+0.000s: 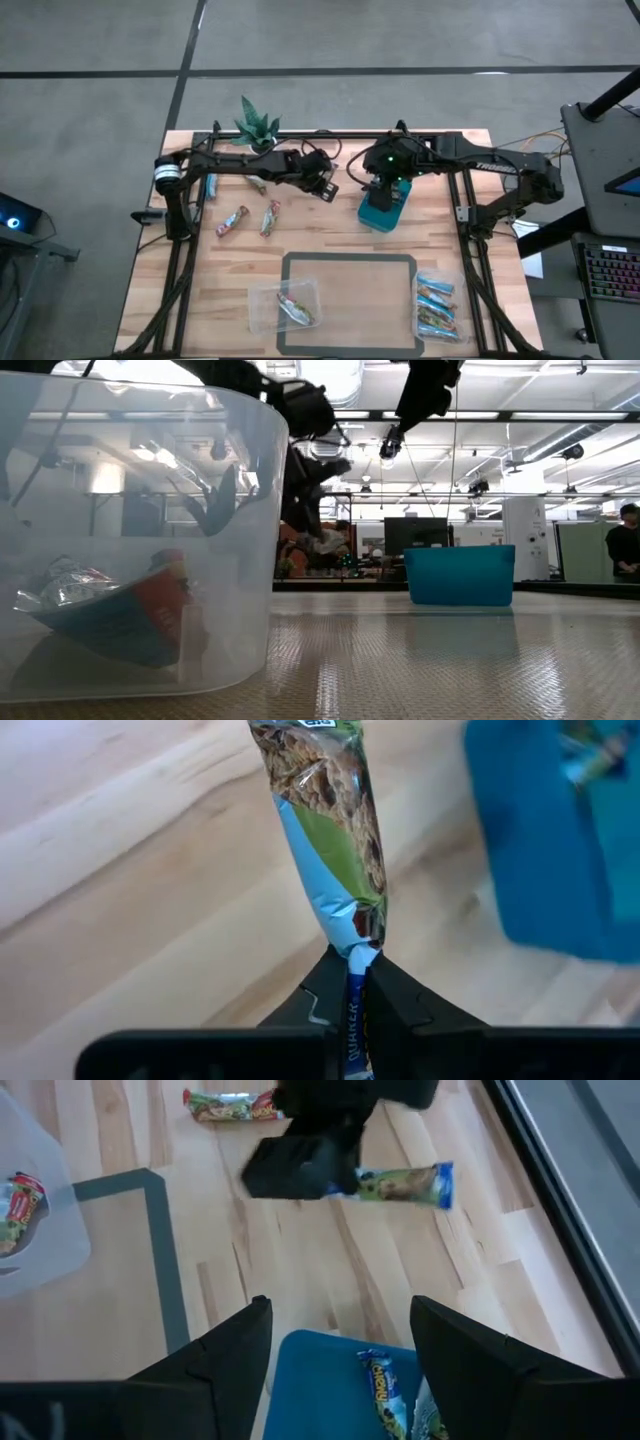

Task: Pick and place Granola Bars by type
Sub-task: Put the blue granola bar into the blue bin

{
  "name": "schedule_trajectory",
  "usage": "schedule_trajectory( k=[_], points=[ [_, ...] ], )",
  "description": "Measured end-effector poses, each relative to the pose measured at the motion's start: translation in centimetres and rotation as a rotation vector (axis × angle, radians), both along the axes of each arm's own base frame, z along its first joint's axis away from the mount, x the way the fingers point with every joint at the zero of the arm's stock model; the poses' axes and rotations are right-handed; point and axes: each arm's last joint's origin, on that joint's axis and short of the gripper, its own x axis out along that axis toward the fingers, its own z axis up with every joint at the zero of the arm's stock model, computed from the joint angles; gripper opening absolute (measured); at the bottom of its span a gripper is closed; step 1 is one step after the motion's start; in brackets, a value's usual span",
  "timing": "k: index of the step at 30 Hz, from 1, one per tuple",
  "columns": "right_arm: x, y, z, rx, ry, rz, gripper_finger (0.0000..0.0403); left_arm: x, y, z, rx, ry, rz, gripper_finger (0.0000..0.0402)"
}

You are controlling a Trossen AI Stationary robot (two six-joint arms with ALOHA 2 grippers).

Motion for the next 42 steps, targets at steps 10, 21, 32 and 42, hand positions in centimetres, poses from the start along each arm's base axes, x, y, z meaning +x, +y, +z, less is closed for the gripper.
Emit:
schedule_trajectory(
  k=[10, 21, 32, 42],
  points=[
    [-2.7, 0.5, 5.5, -0.023, -0.202, 0.003, 0.0247, 1.0, -4.2, 3.5, 0.123, -0.021, -0.274, 0.0000],
    [-5.9, 0.9, 9.7, -0.041, -0.458, -0.014, 0.0266, -1.0, -7.0, 7.8, 0.234, -0.124, -0.438, 0.0000],
    [-4.7, 0.8, 10.8, -0.052, -0.607, -0.021, 0.0271, -2.5, -7.7, 11.3, 0.330, -0.275, -0.521, 0.0000],
    [-2.4, 0.4, 11.0, -0.057, -0.709, -0.034, 0.0275, -3.9, -8.4, 12.6, 0.365, -0.433, -0.592, 0.0000]
  ],
)
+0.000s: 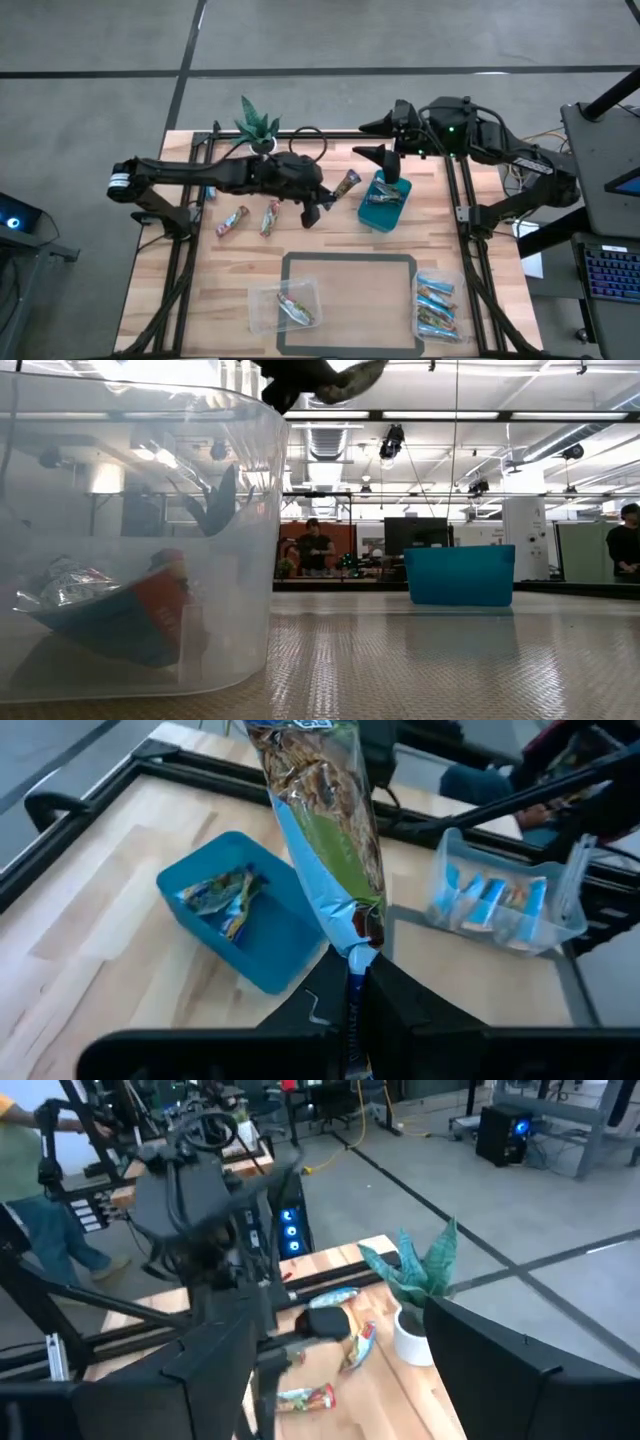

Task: Pick and place Granola Bars by type
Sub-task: Put the blue granola bar into the blue bin

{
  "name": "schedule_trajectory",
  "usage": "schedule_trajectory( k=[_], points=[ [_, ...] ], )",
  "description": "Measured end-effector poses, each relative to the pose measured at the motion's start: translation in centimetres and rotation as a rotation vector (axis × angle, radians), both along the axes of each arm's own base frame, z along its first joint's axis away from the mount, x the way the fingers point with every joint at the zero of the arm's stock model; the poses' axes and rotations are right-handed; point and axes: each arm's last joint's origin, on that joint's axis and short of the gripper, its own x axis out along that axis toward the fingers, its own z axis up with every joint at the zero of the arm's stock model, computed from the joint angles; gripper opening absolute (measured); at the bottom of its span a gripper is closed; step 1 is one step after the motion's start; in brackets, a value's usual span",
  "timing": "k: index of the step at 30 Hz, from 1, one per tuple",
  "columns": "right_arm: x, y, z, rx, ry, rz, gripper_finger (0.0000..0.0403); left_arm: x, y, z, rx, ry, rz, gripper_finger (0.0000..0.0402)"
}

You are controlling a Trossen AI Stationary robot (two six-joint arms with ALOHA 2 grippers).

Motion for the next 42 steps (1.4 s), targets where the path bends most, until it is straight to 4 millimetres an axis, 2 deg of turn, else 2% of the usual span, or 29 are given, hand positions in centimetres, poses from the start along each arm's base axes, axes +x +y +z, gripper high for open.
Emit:
schedule_trajectory(
  k=[5, 9, 16, 21, 26, 42],
  points=[
    [0.5, -0.1, -0.3, 0.022, 0.008, -0.005, 0.0279, -1.7, -0.1, 0.1, 0.001, -0.062, -0.007, 0.0000],
    [1.1, -0.2, -0.5, 0.031, -0.002, -0.007, 0.0283, -3.2, -0.2, 0.5, 0.009, -0.187, -0.003, 0.0000],
    [3.4, -0.2, -1.5, 0.067, -0.007, 0.000, 0.0280, -5.0, -0.1, -0.3, 0.041, -0.327, 0.053, 0.0000],
    [5.1, 0.3, -2.3, 0.074, -0.010, 0.024, 0.0280, -5.2, -0.2, -0.5, 0.052, -0.345, 0.065, 0.0000],
    [6.2, 0.7, -2.9, 0.083, -0.006, 0.035, 0.0285, -5.2, -0.2, 0.2, 0.091, -0.366, 0.057, 0.0000],
    [6.8, 1.9, -3.8, 0.102, 0.042, 0.063, 0.0271, -5.9, -0.2, 3.2, 0.162, -0.435, 0.044, 0.0000]
  ],
)
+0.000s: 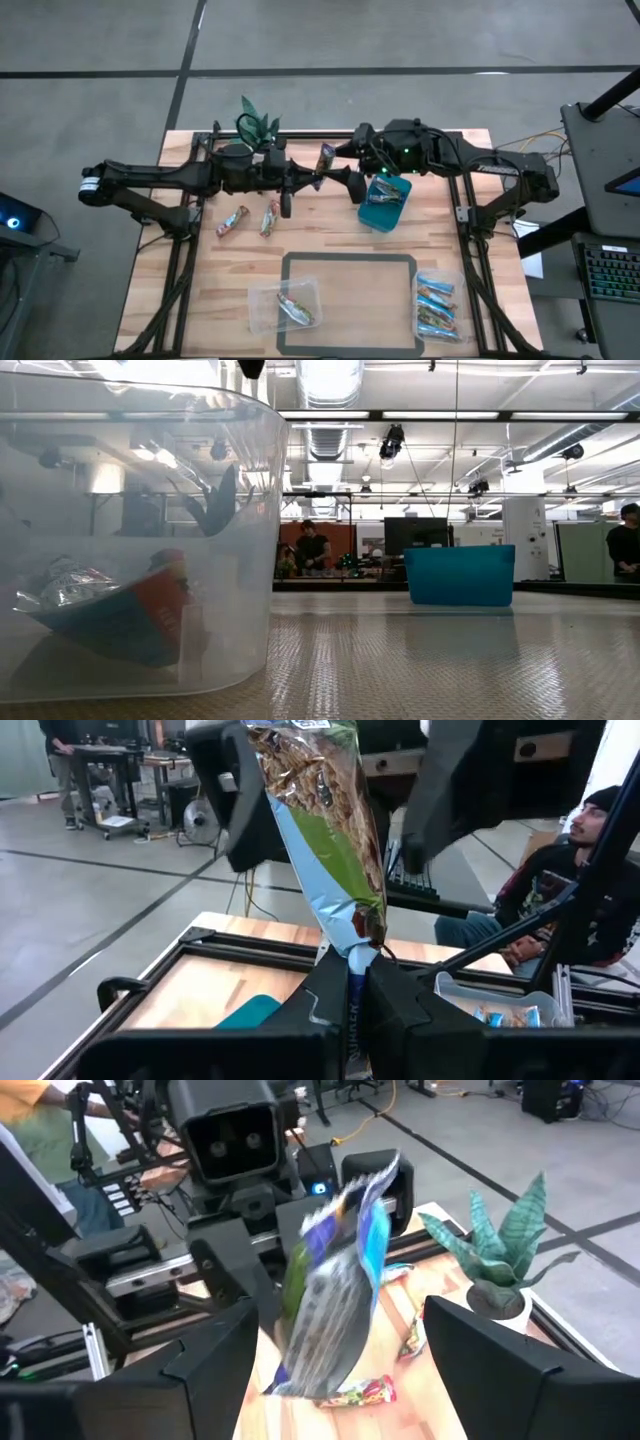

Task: Pick and place Granola Bars by type
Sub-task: Put the blue granola bar into the blue bin

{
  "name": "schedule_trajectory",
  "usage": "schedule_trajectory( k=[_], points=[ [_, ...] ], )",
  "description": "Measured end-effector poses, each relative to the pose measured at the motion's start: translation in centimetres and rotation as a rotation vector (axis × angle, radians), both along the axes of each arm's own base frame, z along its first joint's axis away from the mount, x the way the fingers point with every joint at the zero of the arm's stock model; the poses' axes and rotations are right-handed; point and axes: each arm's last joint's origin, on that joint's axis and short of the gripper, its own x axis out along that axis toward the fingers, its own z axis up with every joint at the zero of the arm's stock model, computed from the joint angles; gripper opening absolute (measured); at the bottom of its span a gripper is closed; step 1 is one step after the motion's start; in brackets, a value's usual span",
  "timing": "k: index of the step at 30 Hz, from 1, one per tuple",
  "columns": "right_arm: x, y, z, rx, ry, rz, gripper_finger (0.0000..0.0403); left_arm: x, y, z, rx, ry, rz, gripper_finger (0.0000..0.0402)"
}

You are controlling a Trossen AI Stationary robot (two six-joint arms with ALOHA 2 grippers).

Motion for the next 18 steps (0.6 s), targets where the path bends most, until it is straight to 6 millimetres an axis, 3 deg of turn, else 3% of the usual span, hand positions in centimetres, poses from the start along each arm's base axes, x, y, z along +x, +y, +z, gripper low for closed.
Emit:
schedule_trajectory(
  k=[18],
  points=[
    [0.91, 0.39, -0.79, 0.008, 0.022, 0.013, 0.0169, 0.08, -0.53, 0.00, -0.011, -0.004, -0.018, 0.0000]
  ],
)
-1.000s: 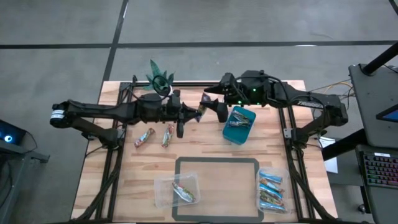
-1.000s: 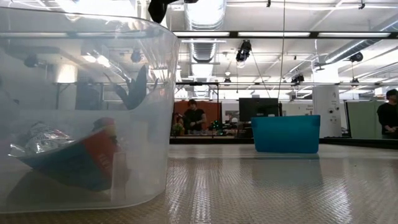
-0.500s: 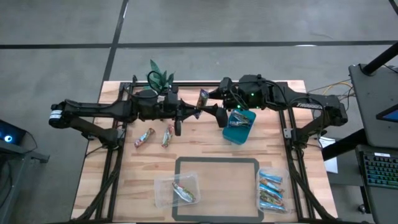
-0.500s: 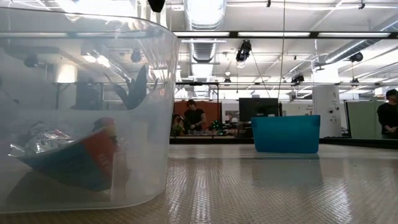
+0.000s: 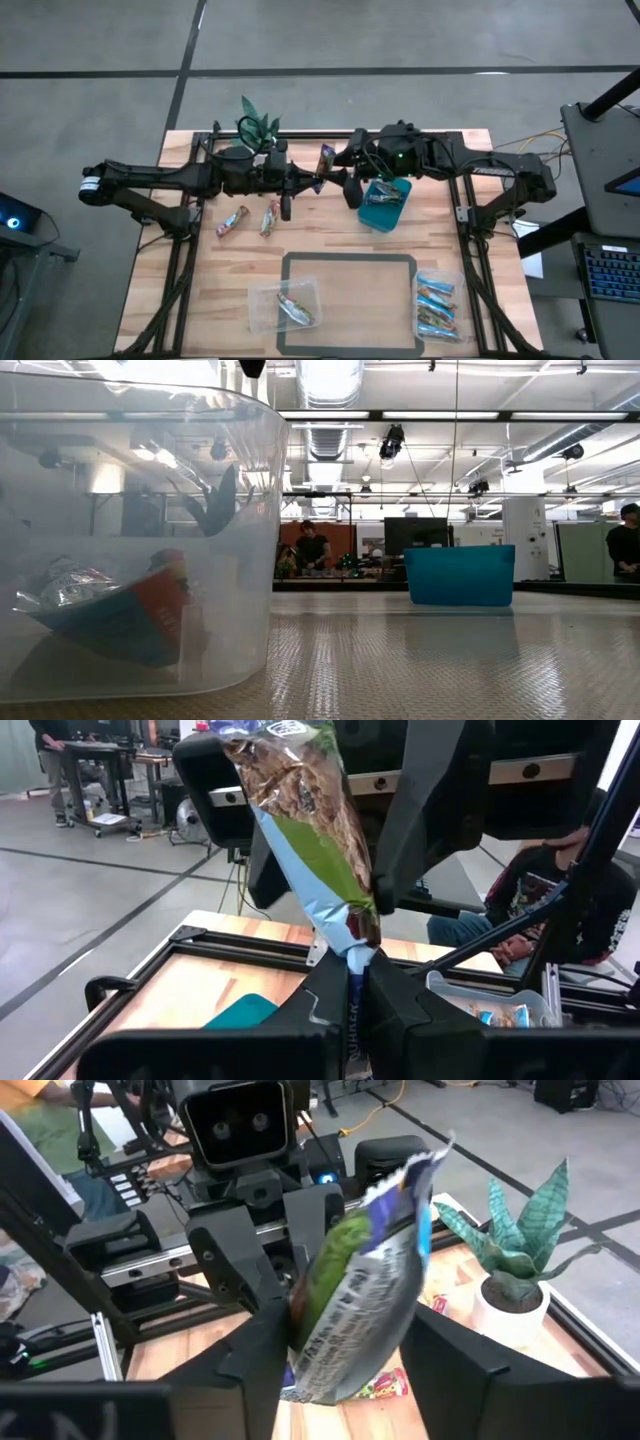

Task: Pick and place Granola Bars by type
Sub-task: Put the blue granola bar into the blue bin

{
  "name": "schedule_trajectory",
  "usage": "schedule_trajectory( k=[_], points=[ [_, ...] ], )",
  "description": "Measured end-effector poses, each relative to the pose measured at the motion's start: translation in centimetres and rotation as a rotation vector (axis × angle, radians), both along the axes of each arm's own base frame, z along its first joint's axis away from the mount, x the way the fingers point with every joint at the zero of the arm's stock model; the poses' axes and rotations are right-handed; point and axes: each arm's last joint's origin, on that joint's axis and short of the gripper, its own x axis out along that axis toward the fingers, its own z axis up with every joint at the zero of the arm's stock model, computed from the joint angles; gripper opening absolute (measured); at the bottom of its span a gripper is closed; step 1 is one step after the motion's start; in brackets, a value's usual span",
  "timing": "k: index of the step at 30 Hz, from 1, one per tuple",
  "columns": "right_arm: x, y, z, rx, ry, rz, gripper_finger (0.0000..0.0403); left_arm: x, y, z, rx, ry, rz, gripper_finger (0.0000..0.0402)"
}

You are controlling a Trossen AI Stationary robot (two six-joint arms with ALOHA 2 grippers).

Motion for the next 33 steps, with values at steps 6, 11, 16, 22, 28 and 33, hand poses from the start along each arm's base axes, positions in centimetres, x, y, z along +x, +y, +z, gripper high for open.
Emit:
schedule_trajectory(
  k=[6, 11, 16, 22, 28, 33],
  points=[
    [0.14, 0.14, -0.14, -0.008, 0.005, 0.007, 0.0108, 0.03, -0.10, -0.08, -0.004, 0.003, -0.001, 0.0000],
    [0.09, 0.16, -0.09, -0.024, 0.006, 0.013, 0.0058, 0.03, -0.11, -0.07, -0.004, 0.002, -0.001, 0.0000],
    [0.09, 0.17, -0.10, -0.029, 0.007, 0.015, 0.0036, 0.03, -0.13, -0.07, -0.008, 0.001, -0.005, 0.0000],
    [0.08, 0.20, -0.09, -0.035, 0.008, 0.017, 0.0033, 0.03, -0.13, -0.08, -0.021, 0.001, -0.006, 0.0000],
    [0.08, 0.20, -0.09, -0.035, 0.008, 0.017, 0.0031, 0.02, -0.13, -0.07, -0.022, 0.001, -0.006, 0.0000],
    [0.04, 0.20, -0.09, -0.051, 0.011, 0.022, 0.0031, 0.02, -0.13, -0.07, -0.049, -0.002, -0.005, 0.0005]
  ],
)
